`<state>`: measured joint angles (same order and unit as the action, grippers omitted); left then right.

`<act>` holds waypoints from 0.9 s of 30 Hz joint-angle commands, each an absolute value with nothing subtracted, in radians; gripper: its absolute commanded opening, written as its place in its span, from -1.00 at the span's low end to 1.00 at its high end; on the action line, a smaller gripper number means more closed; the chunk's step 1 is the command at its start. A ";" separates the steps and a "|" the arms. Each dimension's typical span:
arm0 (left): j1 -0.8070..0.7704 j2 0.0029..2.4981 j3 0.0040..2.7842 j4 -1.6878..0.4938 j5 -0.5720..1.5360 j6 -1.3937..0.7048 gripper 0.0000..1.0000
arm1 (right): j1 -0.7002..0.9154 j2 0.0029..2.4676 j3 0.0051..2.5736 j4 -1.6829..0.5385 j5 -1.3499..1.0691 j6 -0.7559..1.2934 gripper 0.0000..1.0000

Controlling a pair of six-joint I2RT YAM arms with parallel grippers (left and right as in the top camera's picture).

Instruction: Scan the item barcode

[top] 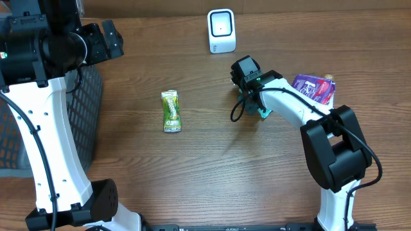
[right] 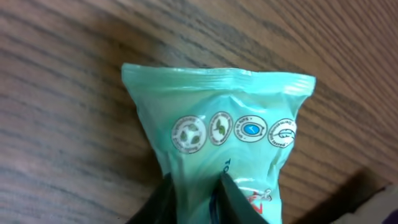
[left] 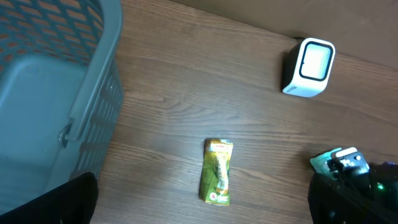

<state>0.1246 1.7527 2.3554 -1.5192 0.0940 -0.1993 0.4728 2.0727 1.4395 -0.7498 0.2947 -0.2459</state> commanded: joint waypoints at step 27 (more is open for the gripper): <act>0.124 1.756 2.371 -1.515 0.097 -0.179 0.99 | 0.533 2.108 1.705 -1.122 0.125 0.046 0.47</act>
<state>0.1246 1.7527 2.3554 -1.5192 0.0940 -0.1989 0.4923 2.0621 1.7164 -1.1481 -0.0280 0.0441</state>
